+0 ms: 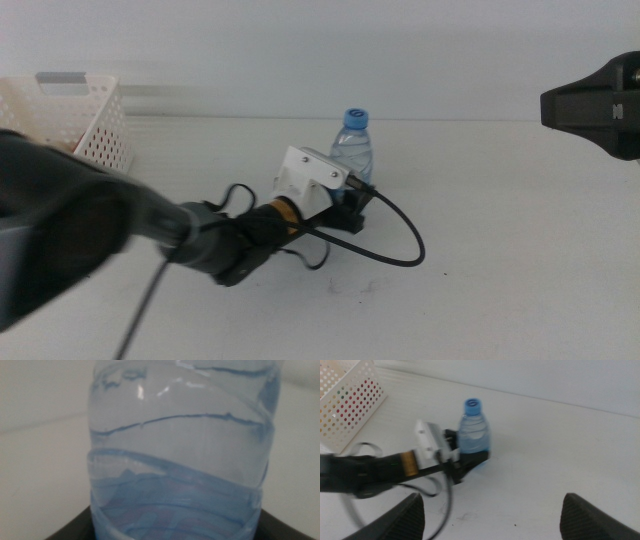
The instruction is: Use arms to grab the bottles and put them into the dustbin to the left of the table.
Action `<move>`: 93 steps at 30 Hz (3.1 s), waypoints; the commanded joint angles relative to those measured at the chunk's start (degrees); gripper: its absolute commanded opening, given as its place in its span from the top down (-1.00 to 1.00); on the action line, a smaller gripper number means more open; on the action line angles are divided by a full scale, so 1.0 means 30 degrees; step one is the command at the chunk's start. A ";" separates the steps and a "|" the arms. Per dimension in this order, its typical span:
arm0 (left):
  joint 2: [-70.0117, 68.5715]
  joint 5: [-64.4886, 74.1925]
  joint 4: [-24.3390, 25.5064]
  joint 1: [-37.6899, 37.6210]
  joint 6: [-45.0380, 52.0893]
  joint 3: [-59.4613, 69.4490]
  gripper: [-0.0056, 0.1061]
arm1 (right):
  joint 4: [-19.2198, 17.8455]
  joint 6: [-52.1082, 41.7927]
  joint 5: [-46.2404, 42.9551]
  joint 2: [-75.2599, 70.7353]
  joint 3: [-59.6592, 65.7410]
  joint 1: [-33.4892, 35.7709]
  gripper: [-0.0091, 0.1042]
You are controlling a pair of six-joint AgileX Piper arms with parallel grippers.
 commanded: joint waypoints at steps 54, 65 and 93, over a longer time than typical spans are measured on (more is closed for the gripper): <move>-0.8224 3.4733 -0.8604 1.3721 1.1483 -0.8514 -0.78 | -0.0136 -0.0040 -0.0191 -0.0062 -0.0012 0.0044 -0.68; -1.6892 3.2660 -0.8570 1.1067 1.0027 -0.2573 -0.78 | -0.0136 -0.0040 -0.0191 -0.0062 -0.0012 0.0044 -0.68; -3.0207 2.4720 -1.1008 0.7661 0.9984 0.7087 -0.78 | -0.0136 -0.0040 -0.0191 -0.0062 -0.0012 0.0044 -0.68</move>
